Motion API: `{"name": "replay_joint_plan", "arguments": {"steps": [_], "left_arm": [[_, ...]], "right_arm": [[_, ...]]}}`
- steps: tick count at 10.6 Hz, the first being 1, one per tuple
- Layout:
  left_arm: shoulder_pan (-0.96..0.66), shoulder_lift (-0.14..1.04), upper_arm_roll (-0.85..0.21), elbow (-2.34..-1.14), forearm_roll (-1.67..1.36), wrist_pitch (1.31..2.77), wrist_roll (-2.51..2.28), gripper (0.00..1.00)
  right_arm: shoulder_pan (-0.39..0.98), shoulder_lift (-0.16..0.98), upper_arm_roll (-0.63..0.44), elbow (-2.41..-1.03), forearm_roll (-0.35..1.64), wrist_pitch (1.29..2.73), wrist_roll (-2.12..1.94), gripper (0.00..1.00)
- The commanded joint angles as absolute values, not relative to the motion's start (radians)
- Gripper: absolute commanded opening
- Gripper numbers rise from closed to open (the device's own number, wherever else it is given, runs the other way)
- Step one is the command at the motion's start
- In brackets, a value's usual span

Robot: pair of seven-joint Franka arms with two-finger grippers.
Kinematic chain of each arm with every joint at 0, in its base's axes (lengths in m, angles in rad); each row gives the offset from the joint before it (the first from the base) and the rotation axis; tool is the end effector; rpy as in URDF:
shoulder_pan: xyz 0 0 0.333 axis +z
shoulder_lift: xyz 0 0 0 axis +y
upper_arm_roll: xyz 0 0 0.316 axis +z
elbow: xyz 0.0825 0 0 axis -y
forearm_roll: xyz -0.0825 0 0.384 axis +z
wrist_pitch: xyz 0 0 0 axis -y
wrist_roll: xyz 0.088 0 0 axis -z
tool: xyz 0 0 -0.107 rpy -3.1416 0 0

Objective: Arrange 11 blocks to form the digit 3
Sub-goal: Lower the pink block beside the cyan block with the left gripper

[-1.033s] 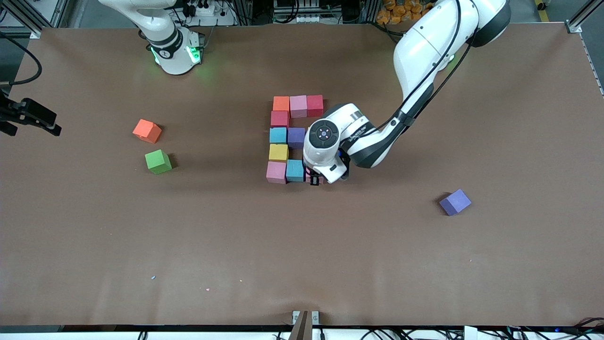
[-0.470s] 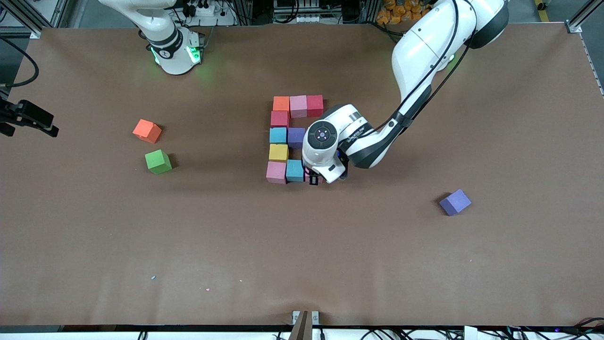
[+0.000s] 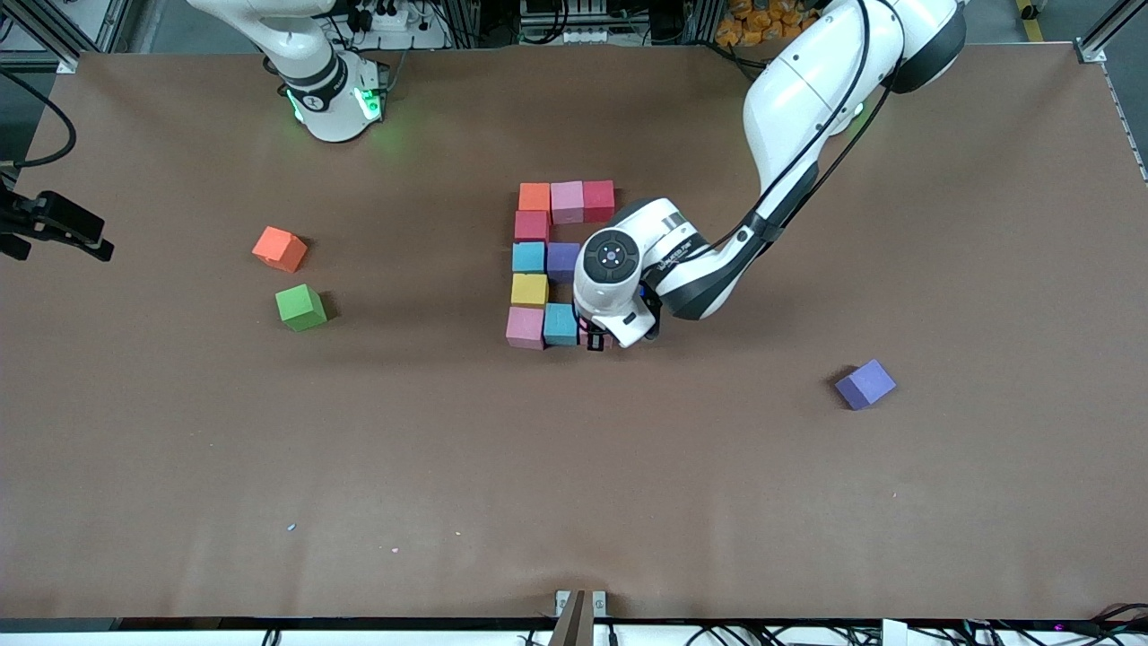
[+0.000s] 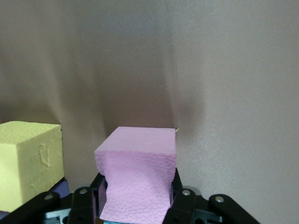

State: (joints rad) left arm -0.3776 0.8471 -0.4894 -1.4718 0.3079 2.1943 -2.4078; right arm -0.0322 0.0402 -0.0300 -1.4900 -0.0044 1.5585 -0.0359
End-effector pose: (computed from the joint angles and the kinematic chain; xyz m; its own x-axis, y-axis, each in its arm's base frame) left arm 0.5155 -0.4942 0.2122 0.0716 0.9952 -0.0661 0.9922 -0.0778 -0.0969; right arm 0.5654 -0.0353 0.6390 0.9993 -0.0263 0.0281 -0.0265 -0.9996 0.0066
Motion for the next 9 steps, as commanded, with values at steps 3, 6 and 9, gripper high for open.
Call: {"name": "replay_joint_plan", "arguments": {"steps": [3,6,9], "left_arm": [[-0.402,0.862,-0.476,-1.448,0.287,2.195,-2.422,0.42],[-0.402,0.867,-0.476,-1.448,0.288,2.195,-2.416,1.00],[-0.396,0.838,-0.477,-1.448,0.287,2.191,-2.418,1.00]], "right_arm": [[-0.029,0.038,-0.018,-1.485,-0.026,1.562,-0.018,1.00],[-0.025,0.038,-0.017,-1.485,-0.023,1.560,-0.017,1.00],[-0.020,0.038,-0.017,-1.485,-0.020,1.559,-0.015,1.00]]}}
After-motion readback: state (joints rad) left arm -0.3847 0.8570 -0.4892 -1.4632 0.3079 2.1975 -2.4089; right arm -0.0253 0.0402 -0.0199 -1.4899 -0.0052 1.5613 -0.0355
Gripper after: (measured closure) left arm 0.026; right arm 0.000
